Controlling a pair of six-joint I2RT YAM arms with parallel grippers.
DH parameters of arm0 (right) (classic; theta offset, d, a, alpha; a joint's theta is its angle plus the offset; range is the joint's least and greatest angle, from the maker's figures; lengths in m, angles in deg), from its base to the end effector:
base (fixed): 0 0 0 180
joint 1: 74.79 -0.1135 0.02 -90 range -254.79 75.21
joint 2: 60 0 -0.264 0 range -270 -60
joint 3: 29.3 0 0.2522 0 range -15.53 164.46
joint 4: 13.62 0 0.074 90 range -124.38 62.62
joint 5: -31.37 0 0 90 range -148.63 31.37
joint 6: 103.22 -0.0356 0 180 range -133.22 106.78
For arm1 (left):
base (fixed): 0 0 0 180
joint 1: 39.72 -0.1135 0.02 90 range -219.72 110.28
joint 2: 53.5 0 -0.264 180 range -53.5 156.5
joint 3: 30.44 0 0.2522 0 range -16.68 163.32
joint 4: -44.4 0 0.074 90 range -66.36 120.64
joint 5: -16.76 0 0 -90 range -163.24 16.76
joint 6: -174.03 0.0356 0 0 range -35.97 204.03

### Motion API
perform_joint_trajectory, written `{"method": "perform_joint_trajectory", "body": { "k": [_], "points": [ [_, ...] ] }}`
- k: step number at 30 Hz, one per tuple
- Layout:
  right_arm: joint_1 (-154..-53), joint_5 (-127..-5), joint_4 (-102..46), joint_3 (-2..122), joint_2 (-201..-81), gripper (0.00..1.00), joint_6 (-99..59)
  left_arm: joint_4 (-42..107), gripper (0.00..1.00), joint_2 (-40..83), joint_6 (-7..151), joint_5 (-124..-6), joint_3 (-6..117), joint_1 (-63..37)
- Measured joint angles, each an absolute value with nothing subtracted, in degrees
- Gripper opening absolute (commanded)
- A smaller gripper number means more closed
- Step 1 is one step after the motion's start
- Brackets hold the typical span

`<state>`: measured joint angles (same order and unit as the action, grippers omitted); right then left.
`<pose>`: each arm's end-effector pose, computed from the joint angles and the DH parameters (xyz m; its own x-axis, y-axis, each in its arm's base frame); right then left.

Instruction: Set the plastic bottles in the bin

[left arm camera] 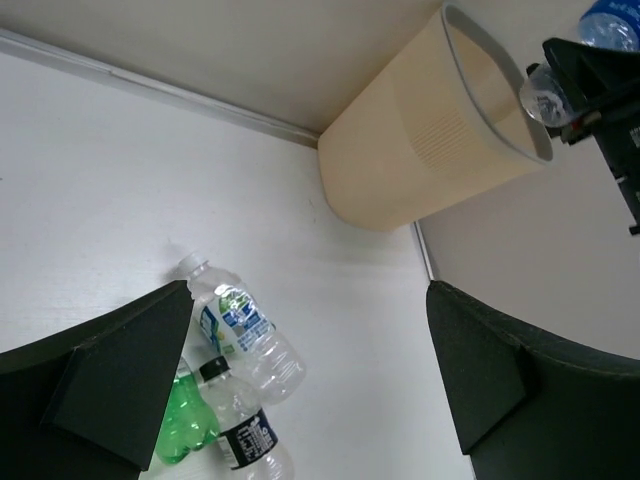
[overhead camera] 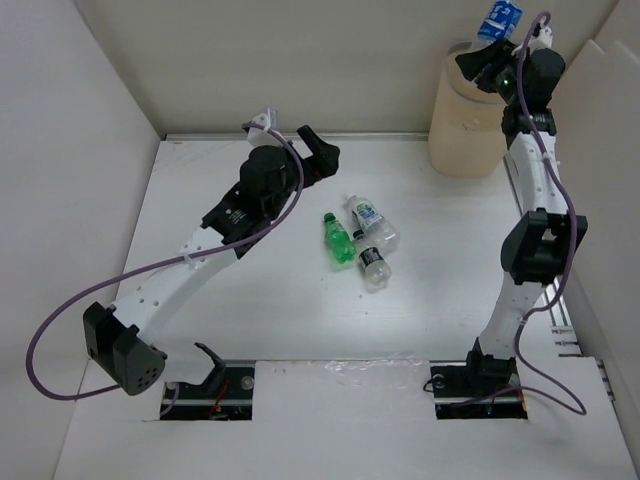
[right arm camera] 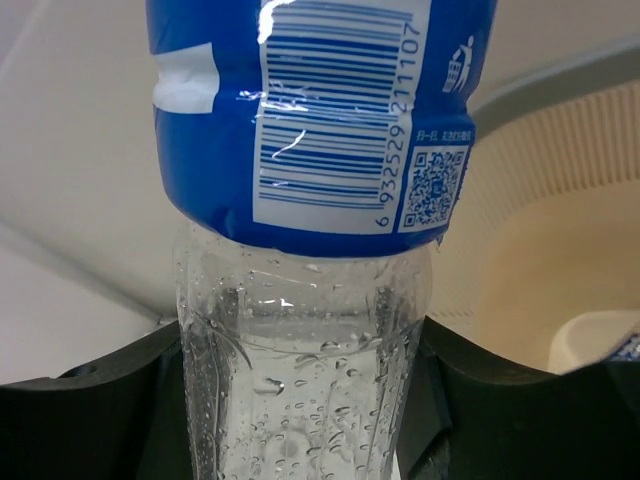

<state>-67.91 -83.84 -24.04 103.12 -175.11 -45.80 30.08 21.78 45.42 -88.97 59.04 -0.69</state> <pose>0.4766 -0.0422 0.4403 -0.0673 0.4988 -0.8641 -0.3266 0.8073 0.4915 0.2435 -0.1850 0.4305 -0.2481 -0.5721 -0.7818 0.3081 0.7185 -0.6236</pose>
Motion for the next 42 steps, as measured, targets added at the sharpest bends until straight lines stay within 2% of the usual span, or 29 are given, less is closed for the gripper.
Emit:
{"method": "perform_joint_trajectory", "body": {
  "k": [2,3,6,7,17,25,32,38,42],
  "points": [
    [-67.32,-81.99,-27.63,107.12,-178.69,0.02,-46.46,31.07,1.0,21.8,45.83,-87.92,57.42,-0.61],
    [-67.13,-80.89,-28.79,108.6,-179.92,0.07,-46.61,31.33,1.0,21.8,46.16,-87.33,56.73,-0.54],
    [-66.43,-77.64,-33.2,112.45,-182.69,0.63,-47.35,32.05,1.0,21.83,47.12,-86.04,55.44,-0.43],
    [-66.16,-76.41,-34.56,113.32,-183.2,1.0,-47.55,32.23,1.0,21.85,47.43,-85.73,55.17,-0.43],
    [-64.63,-69.11,-41.0,124.82,-185.25,1.0,-48.03,29.47,1.0,25.1,47.89,-86.43,55.0,-0.43],
    [-64.7,-66.69,-42.23,126.15,-185.08,1.0,-48.03,26.28,1.0,29.34,47.08,-86.91,54.69,-0.43],
    [-67.54,-65.51,-46.34,110.72,-175.48,1.0,-44.29,25.82,1.0,35.25,44.74,-84.99,54.3,-0.43],
    [-73.97,-68.3,-44.31,84.23,-153.25,1.0,-40.6,23.07,1.0,46.7,42.53,-82.46,56.55,-0.43],
    [-75.58,-70.1,-41.29,74.18,-143.31,1.0,-38.96,21.25,1.0,50.72,41.0,-81.82,56.66,-0.43]
  ]
}}
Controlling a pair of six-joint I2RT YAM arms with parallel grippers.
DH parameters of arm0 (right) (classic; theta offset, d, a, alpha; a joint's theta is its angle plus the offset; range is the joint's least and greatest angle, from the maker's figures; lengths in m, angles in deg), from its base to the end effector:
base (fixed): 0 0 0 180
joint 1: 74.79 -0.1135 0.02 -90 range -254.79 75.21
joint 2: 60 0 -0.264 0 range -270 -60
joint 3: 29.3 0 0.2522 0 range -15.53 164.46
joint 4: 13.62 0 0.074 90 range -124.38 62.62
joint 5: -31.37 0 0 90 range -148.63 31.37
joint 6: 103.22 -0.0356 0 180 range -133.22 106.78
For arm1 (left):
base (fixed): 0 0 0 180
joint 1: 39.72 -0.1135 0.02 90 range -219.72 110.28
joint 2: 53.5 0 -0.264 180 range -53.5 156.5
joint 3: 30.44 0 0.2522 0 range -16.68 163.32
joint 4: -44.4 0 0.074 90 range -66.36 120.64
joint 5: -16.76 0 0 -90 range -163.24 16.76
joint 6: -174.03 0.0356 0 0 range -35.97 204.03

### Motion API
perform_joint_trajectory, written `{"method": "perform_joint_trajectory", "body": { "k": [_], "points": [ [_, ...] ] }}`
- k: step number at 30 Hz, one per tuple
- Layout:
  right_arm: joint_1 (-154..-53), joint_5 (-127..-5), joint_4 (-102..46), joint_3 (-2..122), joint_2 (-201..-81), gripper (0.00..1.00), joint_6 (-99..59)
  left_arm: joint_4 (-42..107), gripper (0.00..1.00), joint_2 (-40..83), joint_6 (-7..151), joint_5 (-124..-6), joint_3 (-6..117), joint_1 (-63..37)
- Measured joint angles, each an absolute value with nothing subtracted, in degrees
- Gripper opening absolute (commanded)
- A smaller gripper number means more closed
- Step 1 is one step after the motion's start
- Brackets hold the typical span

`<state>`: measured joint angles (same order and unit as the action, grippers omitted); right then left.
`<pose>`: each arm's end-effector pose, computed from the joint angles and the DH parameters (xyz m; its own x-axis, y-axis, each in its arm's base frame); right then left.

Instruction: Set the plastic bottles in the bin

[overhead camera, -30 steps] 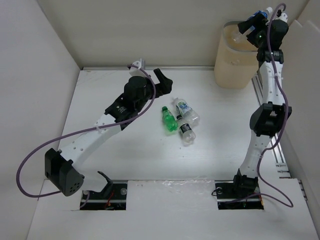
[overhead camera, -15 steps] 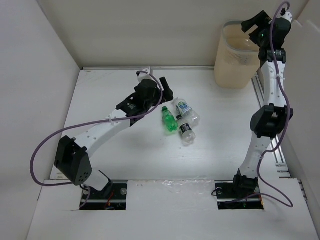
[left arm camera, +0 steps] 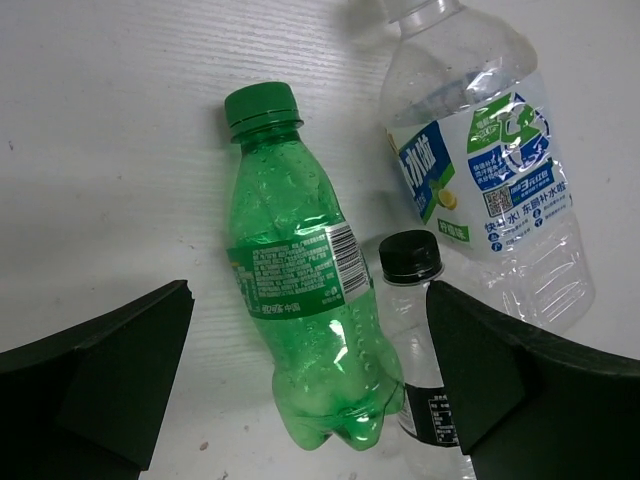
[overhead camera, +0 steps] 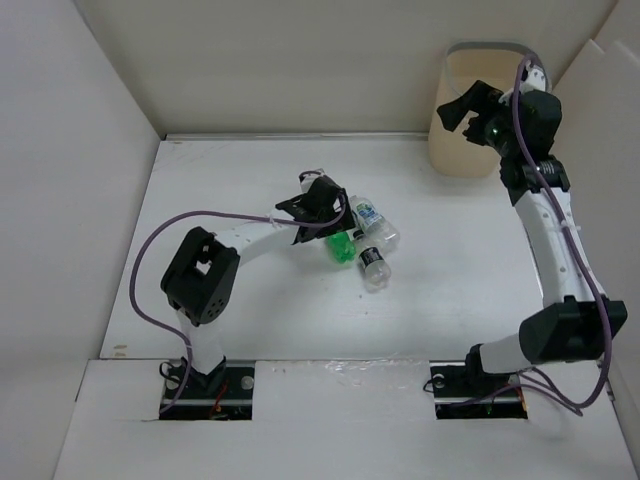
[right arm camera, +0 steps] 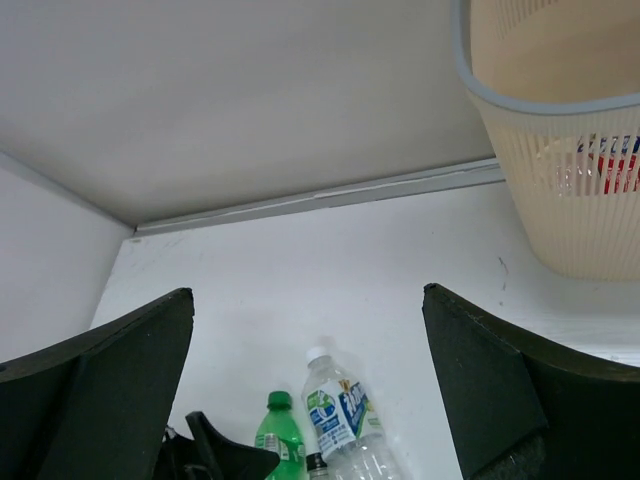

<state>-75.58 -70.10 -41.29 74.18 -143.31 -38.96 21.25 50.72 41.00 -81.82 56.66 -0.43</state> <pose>0.3338 0.0117 0.4484 -0.2090 0.4228 -0.8818 -0.1331 0.8810 0.4540 0.3201 -0.2550 0.2246 -0.7329 -0.2722 -0.6236 0.0519 0.8914 -0.4502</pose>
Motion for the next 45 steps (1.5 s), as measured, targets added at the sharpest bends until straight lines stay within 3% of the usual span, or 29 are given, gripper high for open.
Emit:
{"method": "perform_joint_trajectory", "body": {
  "k": [7,14,15,16,17,20,23,24,29,35,40,45],
  "points": [
    [-75.74,-71.73,-38.01,64.93,-138.26,1.0,-38.04,21.78,0.87,53.19,38.77,-80.84,56.75,-0.96],
    [-76.02,-73.33,-37.46,62.7,-137.45,1.0,-38.02,21.71,0.82,56.64,36.06,-80.97,56.79,-1.22],
    [-76.02,-73.55,-37.18,62.4,-137.01,1.0,-38.02,21.76,0.76,56.8,35.73,-80.99,56.79,-1.2],
    [-76.15,-73.72,-37.14,62.18,-136.55,1.0,-38.06,21.91,0.58,56.95,35.34,-81.01,56.79,-1.2],
    [-76.24,-73.79,-36.98,62.0,-136.07,1.0,-38.04,21.98,0.47,57.21,34.77,-80.99,56.79,-1.2],
    [-76.98,-74.1,-36.68,61.85,-135.05,1.0,-38.04,22.15,0.26,57.65,33.81,-81.49,56.97,-1.2],
    [-78.47,-74.49,-36.0,61.85,-134.52,1.0,-37.91,21.69,0.14,57.63,32.5,-83.09,56.97,-1.2],
    [-79.12,-74.77,-35.87,61.85,-134.5,1.0,-37.54,21.19,0.0,57.45,32.17,-84.01,56.94,-1.2],
    [-83.15,-79.32,-34.25,60.12,-134.52,1.0,-34.96,18.35,0.0,52.08,31.06,-89.43,54.34,-1.2],
    [-86.6,-94.01,-22.43,48.34,-135.68,1.0,-34.81,23.94,0.0,32.95,37.2,-92.27,49.16,-1.87],
    [-92.22,-105.44,-3.48,38.7,-141.95,1.0,-42.52,37.73,0.0,17.89,43.71,-84.4,45.82,-6.27],
    [-97.46,-109.35,12.11,38.18,-147.44,1.0,-50.17,46.21,0.0,16.08,46.27,-73.03,45.75,-7.97]
  ]
}}
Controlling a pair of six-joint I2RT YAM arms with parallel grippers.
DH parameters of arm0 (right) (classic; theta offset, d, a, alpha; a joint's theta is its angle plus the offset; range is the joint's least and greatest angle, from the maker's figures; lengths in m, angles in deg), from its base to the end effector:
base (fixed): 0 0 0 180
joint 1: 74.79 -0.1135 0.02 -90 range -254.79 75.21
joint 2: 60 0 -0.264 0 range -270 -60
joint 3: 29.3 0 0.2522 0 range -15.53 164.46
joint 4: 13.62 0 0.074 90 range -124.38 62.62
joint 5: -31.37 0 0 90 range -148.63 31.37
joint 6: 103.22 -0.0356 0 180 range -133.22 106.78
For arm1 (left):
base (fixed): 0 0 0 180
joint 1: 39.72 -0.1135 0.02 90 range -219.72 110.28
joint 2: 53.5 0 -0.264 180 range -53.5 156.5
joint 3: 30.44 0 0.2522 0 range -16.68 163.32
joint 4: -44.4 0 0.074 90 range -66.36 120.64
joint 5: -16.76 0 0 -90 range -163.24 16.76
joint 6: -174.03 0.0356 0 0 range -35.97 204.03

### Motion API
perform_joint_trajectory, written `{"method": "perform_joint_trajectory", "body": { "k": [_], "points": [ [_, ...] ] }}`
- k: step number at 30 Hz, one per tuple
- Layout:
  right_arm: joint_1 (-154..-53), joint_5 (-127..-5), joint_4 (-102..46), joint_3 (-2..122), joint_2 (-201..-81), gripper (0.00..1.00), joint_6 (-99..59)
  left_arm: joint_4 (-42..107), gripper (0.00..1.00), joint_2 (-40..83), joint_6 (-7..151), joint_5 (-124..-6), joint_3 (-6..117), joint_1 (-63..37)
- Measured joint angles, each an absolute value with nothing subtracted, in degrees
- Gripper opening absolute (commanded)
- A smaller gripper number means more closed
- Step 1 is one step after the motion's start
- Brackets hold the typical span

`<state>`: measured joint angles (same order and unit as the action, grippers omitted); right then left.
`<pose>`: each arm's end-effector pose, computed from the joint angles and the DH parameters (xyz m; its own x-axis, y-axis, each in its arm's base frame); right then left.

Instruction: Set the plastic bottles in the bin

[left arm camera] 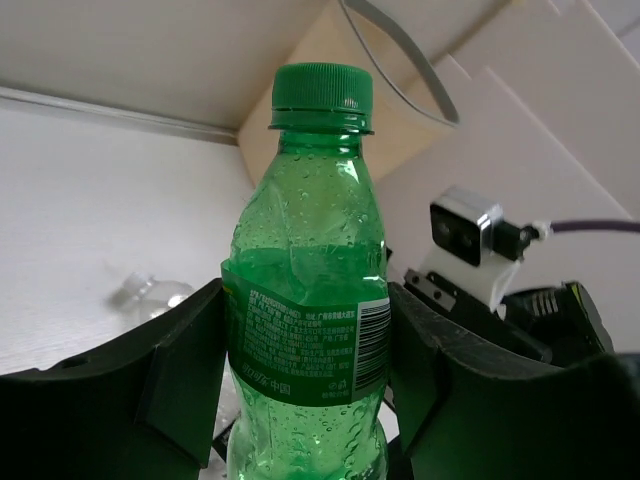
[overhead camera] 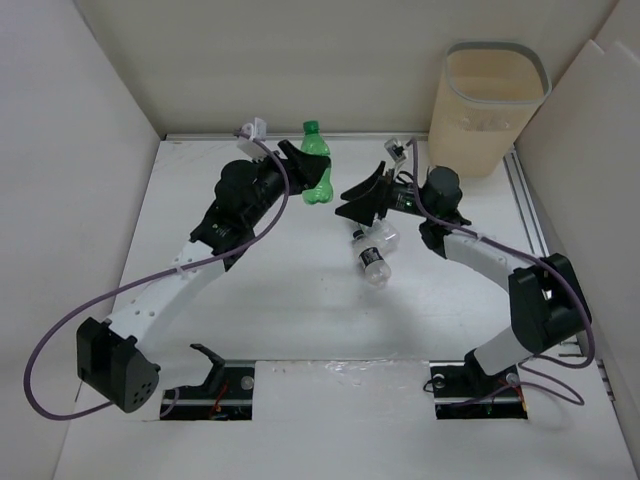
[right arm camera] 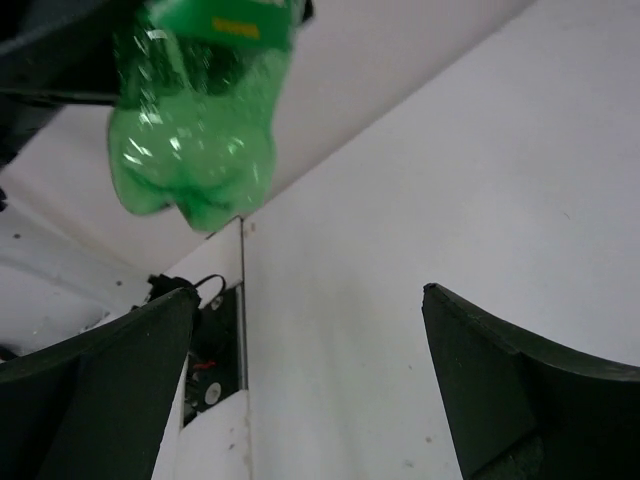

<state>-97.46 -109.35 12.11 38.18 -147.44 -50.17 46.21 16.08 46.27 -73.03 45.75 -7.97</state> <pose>0.3043 0.1570 0.3009 -0.4997 0.2037 -0.8419 -0.8187 0.2064 0.5359 0.2438 -0.1510 0.4060 -0.2257 -0.5805 -0.7824 0.4947 0.6236 -0.6053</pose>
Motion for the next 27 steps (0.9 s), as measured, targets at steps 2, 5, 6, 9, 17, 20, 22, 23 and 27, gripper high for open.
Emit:
{"method": "perform_joint_trajectory", "body": {
  "k": [2,5,6,9,17,20,22,23,27],
  "points": [
    [-98.42,-109.96,18.14,38.22,-148.12,1.0,-53.21,47.5,0.0,16.27,46.66,-68.58,45.36,-7.84],
    [-99.32,-110.64,26.4,39.18,-149.47,1.0,-57.62,48.75,0.0,16.36,46.75,-64.07,44.77,-7.69],
    [-99.56,-110.77,28.15,39.84,-150.06,1.0,-58.63,48.99,0.0,16.43,46.75,-63.07,44.77,-7.69],
    [-100.59,-110.64,30.58,42.27,-151.33,1.0,-60.51,50.3,0.0,16.47,46.68,-60.62,44.68,-7.93],
    [-104.65,-108.91,30.62,49.83,-155.22,0.93,-61.14,54.59,0.0,16.76,45.5,-56.47,43.48,-7.93],
    [-105.38,-108.78,30.49,50.77,-156.31,0.47,-62.0,55.61,0.0,16.84,45.85,-56.8,43.2,-8.19],
    [-105.53,-108.54,30.14,50.83,-156.58,0.19,-62.72,55.79,0.19,16.82,46.18,-56.77,43.13,-8.48],
    [-105.51,-108.54,30.1,50.86,-156.73,0.12,-63.02,55.72,0.33,16.82,46.27,-56.84,43.13,-8.45],
    [-105.57,-108.52,29.31,51.07,-156.9,0.0,-62.37,55.39,1.0,16.82,46.03,-58.98,43.17,-8.23]
  ]
}}
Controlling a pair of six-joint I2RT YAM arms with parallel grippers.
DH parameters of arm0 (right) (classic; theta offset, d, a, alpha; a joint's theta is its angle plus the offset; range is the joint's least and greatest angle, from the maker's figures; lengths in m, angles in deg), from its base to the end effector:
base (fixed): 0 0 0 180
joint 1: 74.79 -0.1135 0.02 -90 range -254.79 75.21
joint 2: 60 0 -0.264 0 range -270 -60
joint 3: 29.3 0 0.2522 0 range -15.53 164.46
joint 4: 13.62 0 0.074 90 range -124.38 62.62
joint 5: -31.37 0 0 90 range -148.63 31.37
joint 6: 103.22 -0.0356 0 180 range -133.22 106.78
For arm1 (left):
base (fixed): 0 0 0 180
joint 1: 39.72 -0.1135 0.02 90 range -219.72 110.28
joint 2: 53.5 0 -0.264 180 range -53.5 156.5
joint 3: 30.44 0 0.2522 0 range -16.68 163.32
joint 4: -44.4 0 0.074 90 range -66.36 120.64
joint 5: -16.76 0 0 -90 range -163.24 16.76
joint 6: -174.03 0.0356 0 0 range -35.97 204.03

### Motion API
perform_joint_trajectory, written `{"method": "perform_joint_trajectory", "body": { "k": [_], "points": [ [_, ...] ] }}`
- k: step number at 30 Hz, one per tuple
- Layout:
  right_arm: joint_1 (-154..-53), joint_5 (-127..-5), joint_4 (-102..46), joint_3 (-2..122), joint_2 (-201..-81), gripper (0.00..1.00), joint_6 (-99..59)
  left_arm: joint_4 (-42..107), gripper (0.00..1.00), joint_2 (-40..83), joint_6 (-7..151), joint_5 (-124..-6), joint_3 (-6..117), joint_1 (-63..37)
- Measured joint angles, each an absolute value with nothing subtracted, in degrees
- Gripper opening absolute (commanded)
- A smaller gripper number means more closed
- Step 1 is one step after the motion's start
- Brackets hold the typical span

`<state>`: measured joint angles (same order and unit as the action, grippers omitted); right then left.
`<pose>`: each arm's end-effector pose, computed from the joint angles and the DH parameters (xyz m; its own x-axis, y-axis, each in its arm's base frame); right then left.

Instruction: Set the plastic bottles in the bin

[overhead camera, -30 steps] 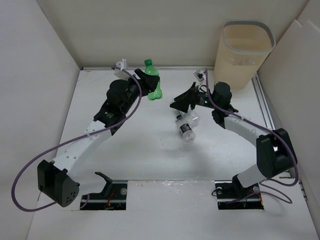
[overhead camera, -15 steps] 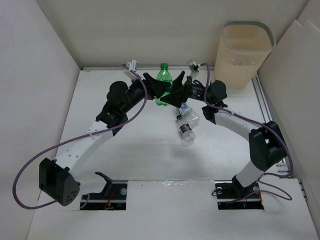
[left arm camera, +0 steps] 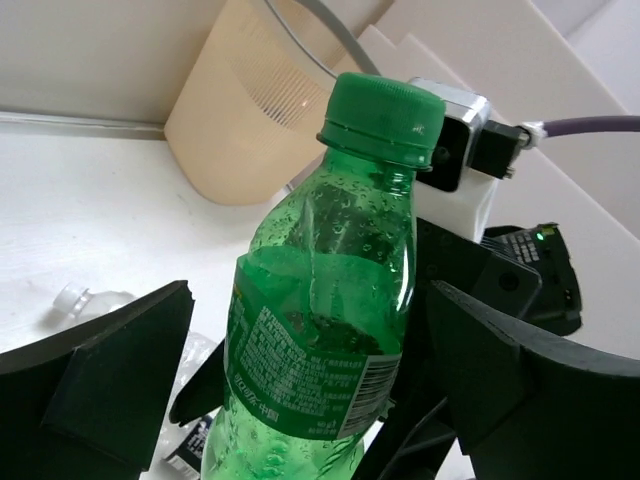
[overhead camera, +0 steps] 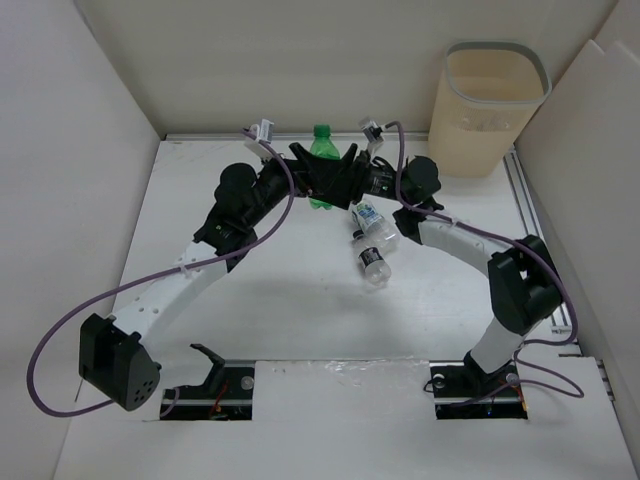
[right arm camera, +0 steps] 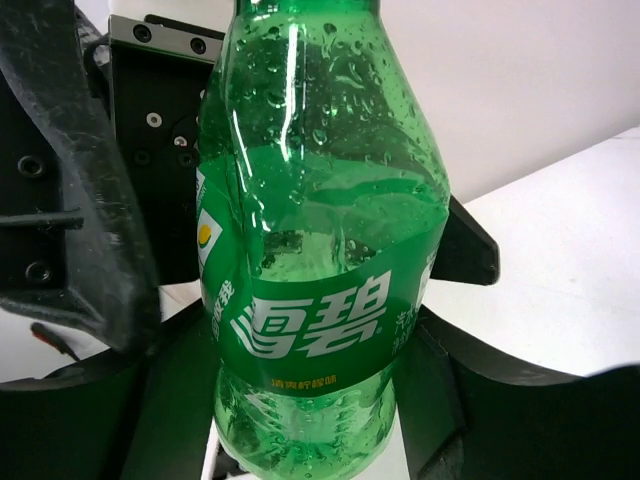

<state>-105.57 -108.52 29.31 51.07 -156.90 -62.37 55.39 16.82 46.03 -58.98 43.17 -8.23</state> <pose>0.3128 0.2180 0.3469 -0.4447 0.3023 -0.8431 -0.8896 -0.0394 0.4551 0.2410 -0.1579 0.4033 -0.2713 -0.5336 -0.8011 0.6888 0.4737 -0.5488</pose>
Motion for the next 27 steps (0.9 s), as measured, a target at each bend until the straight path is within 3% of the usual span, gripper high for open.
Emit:
{"method": "perform_joint_trajectory", "body": {
  "k": [8,14,25,27],
  "points": [
    [-99.21,-105.07,16.02,53.94,-156.44,0.0,-55.59,46.65,1.0,16.86,45.85,-73.12,48.92,-7.69],
    [-84.02,-97.68,-1.03,70.96,-159.02,0.0,-52.03,39.13,1.0,15.75,44.67,-83.35,53.45,-7.73],
    [-68.66,-79.04,-16.42,102.42,-174.37,0.0,-54.17,38.48,1.0,13.5,44.76,-81.21,45.38,-6.11],
    [-67.93,-75.25,-20.11,105.89,-176.92,0.11,-54.26,38.54,1.0,13.72,44.85,-80.62,44.2,-5.0]
  ]
}}
